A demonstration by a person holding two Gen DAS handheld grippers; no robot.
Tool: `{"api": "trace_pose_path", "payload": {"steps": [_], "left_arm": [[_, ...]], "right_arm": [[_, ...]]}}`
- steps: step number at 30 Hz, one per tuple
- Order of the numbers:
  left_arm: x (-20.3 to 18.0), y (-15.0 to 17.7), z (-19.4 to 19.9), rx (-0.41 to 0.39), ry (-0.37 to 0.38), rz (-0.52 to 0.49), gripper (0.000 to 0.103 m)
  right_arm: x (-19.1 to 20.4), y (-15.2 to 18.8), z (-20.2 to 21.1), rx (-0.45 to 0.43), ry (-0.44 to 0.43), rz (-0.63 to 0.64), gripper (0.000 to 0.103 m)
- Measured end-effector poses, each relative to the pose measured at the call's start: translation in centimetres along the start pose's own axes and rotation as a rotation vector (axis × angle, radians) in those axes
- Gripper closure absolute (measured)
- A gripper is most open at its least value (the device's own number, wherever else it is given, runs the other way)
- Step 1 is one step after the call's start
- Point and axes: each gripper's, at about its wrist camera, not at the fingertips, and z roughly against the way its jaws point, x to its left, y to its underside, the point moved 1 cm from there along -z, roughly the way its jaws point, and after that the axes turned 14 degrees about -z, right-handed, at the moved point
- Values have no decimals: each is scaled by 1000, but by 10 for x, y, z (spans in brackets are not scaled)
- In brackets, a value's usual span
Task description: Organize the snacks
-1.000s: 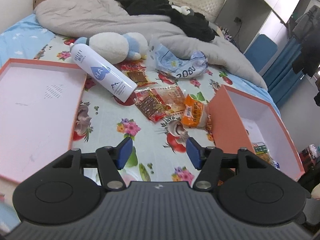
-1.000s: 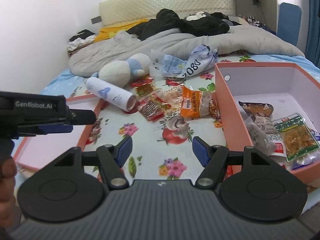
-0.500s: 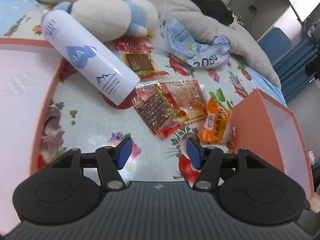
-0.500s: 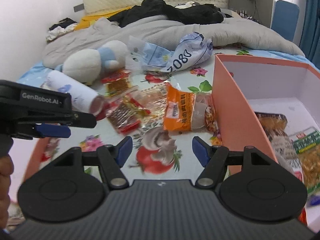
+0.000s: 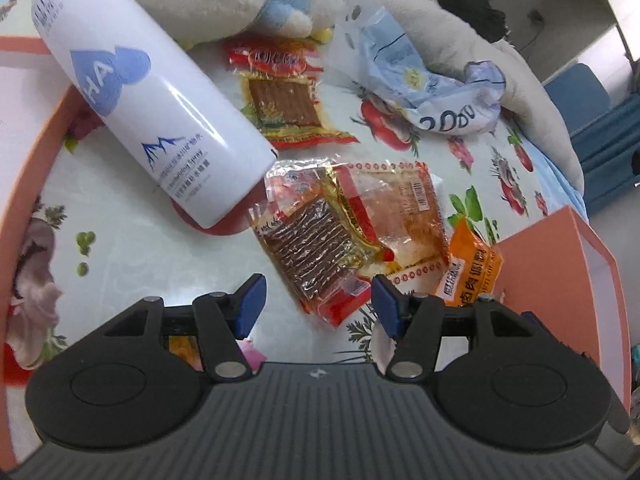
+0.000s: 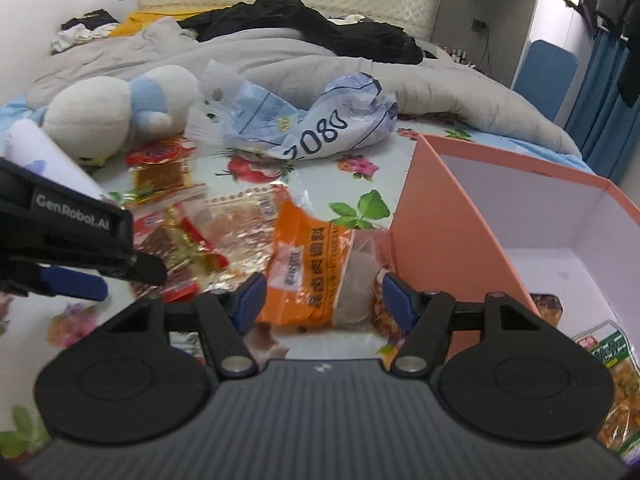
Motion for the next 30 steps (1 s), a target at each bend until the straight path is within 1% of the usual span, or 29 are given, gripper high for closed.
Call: {"api": "trace_pose_path", "payload": {"steps": [4,6,7,8,9,10,12,14,15,16,17,18,20,21,22,23,25,28,30], "left_arm": [[-2,-4,-7,-4,-4,8,44],[-6,-6,-9,5,-25,-6,47],[-8,-7,-10,9,-34,-14,48],[-9,-8,-11,11,-43,-21,50],[-11,-8,-12,14,-56,-32,55],[-12,-9,-13,17,-70,-45,58],[-15,-9,-14,23,-87,-55,60],[-17,-9,-14,26,-105,-74,62],[-19,-8,-14,28,-116,-84,66],[-20,-8,-14,28,-124,-92,67],[-21,-8,-14,29,-127,-96,68],[-21,-7,-13,30,-128,-99,70],[-21,-7,-12,33,-132,-100,74],[-20,-6,-11,37,-134,-96,89],[-19,-5,-11,42,-131,-90,91],[-17,-4,-9,43,-124,-80,97],[-16,-1,-8,45,-123,-72,98],[-15,4,-7,58,-140,-75,101],[-13,8,-5,52,-134,-75,102]], "right_arm": [[7,4,-14,-18,46,51,42],[7,4,-20,-18,65,69,49],[6,5,-23,-10,69,70,51],[6,4,-28,12,65,65,52],[4,4,-32,28,55,53,53],[5,4,-33,28,55,54,53],[5,3,-36,34,55,58,52],[6,2,-38,42,58,66,55],[5,1,-38,45,58,68,58],[5,0,-39,46,60,69,60],[5,-1,-39,47,61,72,67],[5,-2,-38,47,61,77,75],[6,-3,-36,48,62,85,87],[6,-3,-35,51,61,87,89],[5,-3,-35,55,58,86,90],[4,-2,-35,57,56,90,90],[3,0,-35,66,49,101,91],[3,5,-33,85,38,122,91],[3,11,-32,105,26,128,93]]}}
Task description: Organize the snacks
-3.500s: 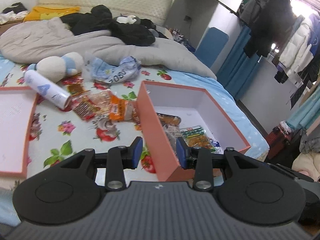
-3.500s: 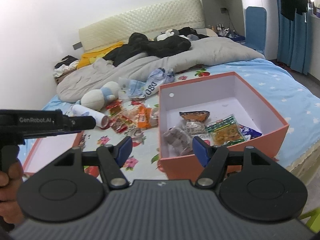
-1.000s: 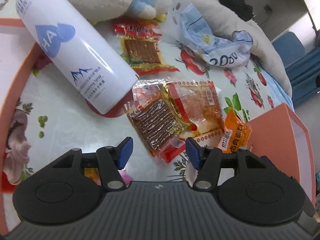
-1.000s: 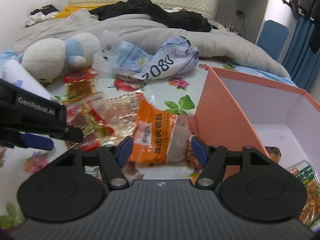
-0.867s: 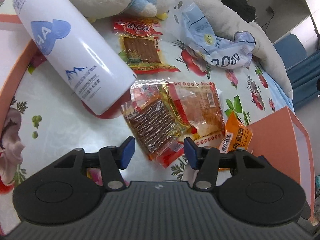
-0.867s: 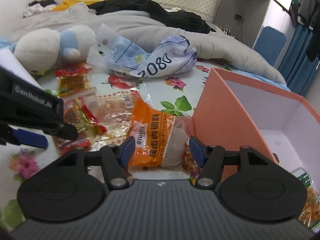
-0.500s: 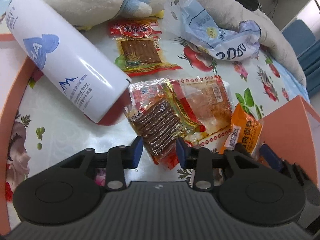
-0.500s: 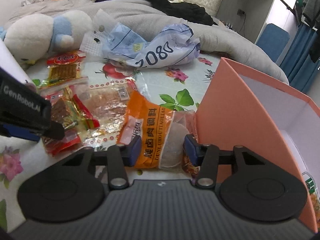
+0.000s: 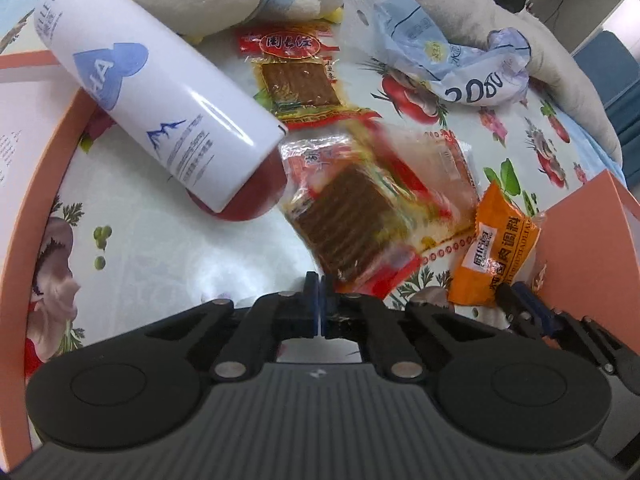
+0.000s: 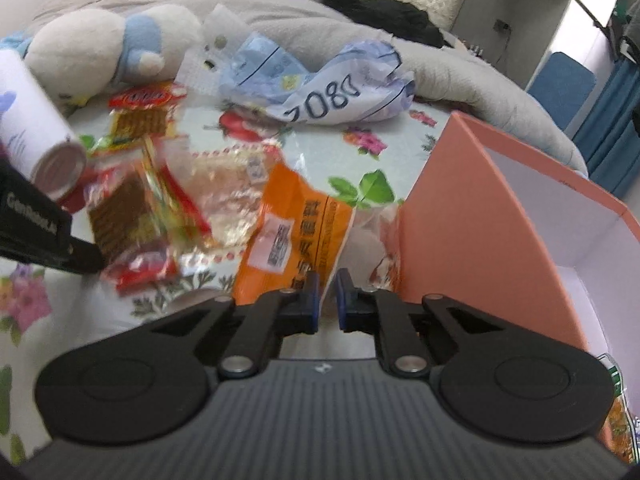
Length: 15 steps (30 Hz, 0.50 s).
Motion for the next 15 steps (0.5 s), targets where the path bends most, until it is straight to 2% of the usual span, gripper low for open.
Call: {"api": "trace_pose_path", "payload": {"steps": [2,4,9,13,15], "left_arm": [[0,2,3,1,1,2,102],[-2,6,4,2,-2,-10,102],[1,16,11,2,19,9,102],[4,22,21,-21,65,13,102],[5,22,24,-31,95,19,101]], "right_arm": [[0,5,3,0,-7,1,93],[-2,11,3,43,-33,-17,94],[-5,20,16,39,-77,-42,95],[-10,20,28,4,-95,-86,94],[-17,16,34,-17,-126,-150,93]]}}
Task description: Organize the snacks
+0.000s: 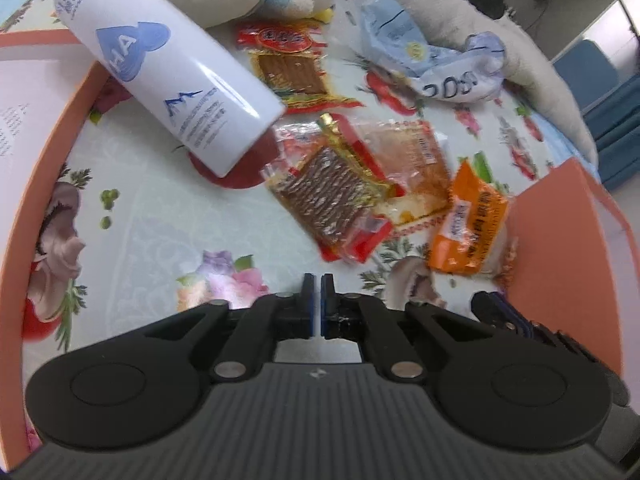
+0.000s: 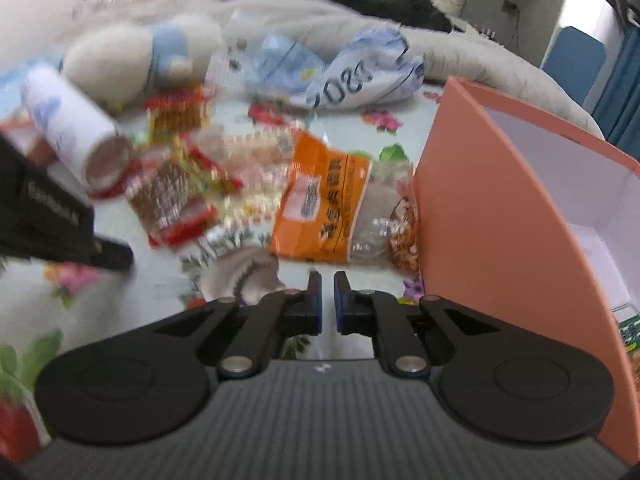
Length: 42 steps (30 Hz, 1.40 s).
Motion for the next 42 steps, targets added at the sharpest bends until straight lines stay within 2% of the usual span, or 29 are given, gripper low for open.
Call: {"api": "trace_pose_path", "payload": {"steps": [3,4,5,6,8,11,19,24,28,30,32,35,38,42], "left_arm": [[8,-5,0,-16,56,80,97],[10,-6,0,-27,86,113,95],[14,-6,-2,-35,127,156,86],[17,-7,-4,-38,162,206,75],[24,-6,-8,-43,232,310,62],[30,-5,-14,-31,292,475,61],[34,4,-24,24,250,707,61],[39,8,-32,-1,256,807,64],[41,9,-35,-8,236,840,78],[42,13,-37,-4,232,851,93],[42,15,-39,-13,231,838,97],[43,17,-39,-29,241,820,99],[46,20,-38,-35,251,809,99],[49,24,-33,-44,249,783,100]], "right_arm": [[-9,-4,3,-8,-56,-130,90],[-10,-5,3,-11,-62,-163,84],[-11,-5,2,-13,-66,-184,70],[-13,-4,2,-14,-74,-211,64],[-14,-3,0,-10,-87,-237,65],[-15,-3,-3,-13,-99,-244,66],[-19,-3,-6,-14,-92,-257,66],[-24,-2,-8,-13,-89,-269,66],[-24,0,-10,2,-100,-276,66],[-25,-1,-12,8,-105,-296,65],[-24,-2,-14,7,-107,-312,63],[-23,-2,-15,3,-116,-333,37],[-22,-2,-19,14,-130,-365,38],[-21,-1,-26,6,-99,-400,38]]}}
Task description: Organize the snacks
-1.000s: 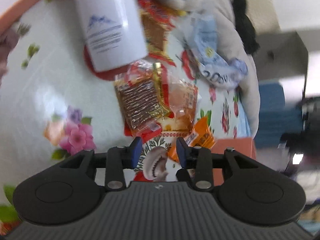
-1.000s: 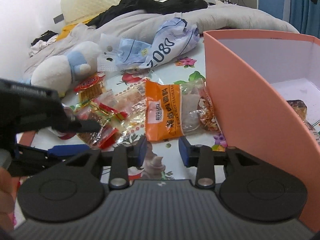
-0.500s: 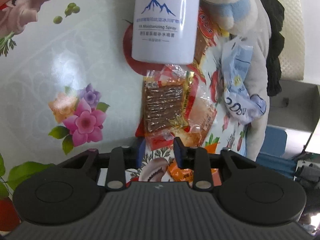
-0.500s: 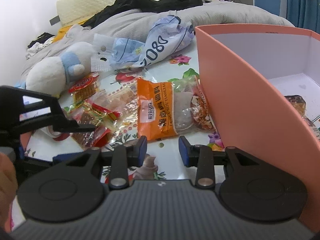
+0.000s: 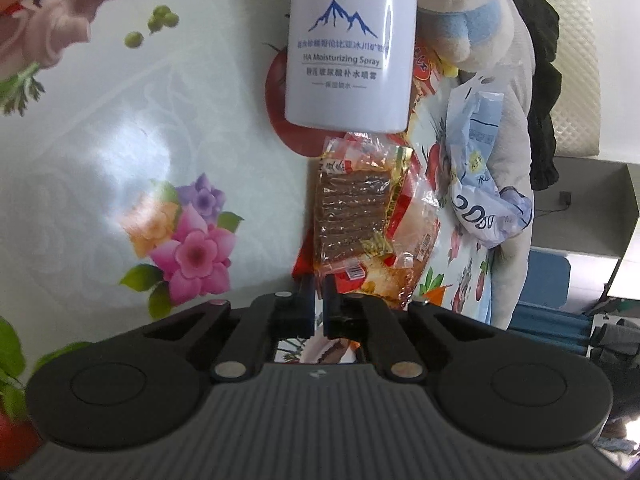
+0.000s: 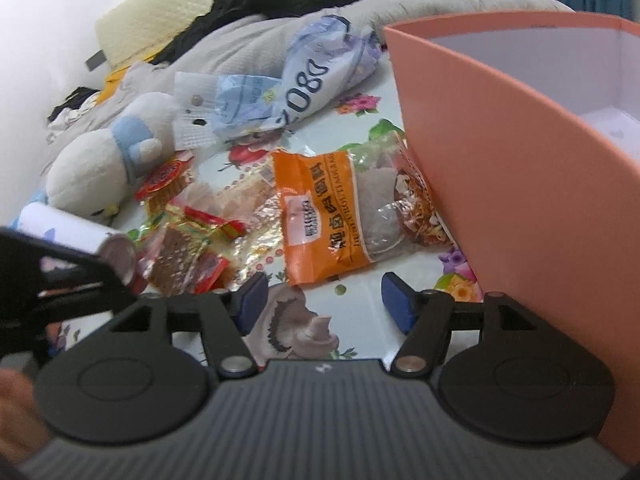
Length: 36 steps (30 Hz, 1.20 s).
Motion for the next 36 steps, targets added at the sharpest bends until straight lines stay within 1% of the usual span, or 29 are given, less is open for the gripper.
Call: {"api": "trace_pose_path", "payload": {"steps": [3,6,8,10,13,15,19,21,22,25,29,32,34,35,36], "left_arm": [[4,2,7,-3,-2,-21,100],[7,4,14,-8,-8,-44,100],[9,6,19,-14,-16,-66,100],[11,8,23,-16,-21,-85,100],[13,10,26,-18,-28,-117,100],[13,11,28,-17,-26,-134,100],[19,13,33,-18,-24,-139,100],[21,14,36,-21,-27,-146,100],[22,14,37,-22,-28,-149,100],[21,16,38,-25,-34,-170,100],[20,17,40,-30,-44,-196,100],[19,17,40,-24,-47,-203,100],[15,15,39,-21,-68,-236,100],[13,15,39,-25,-80,-255,100],[11,16,39,-26,-86,-269,100]], "right_arm": [[2,-3,-4,-17,15,-25,38],[11,-3,-8,-22,61,17,38],[14,-4,-6,-17,59,21,38],[19,-4,1,-40,65,37,38],[31,-5,13,-109,69,117,38],[41,-9,12,-141,77,189,38],[57,-21,-3,-140,106,306,38],[67,-27,-10,-151,123,393,35],[71,-28,-14,-152,127,436,35],[82,-29,-30,-119,117,577,35],[89,-27,-52,-71,186,684,36],[90,-23,-61,-67,232,747,37],[90,-23,-61,-59,233,749,43],[90,-23,-61,-49,236,746,55],[90,-24,-61,-39,236,738,58]]}}
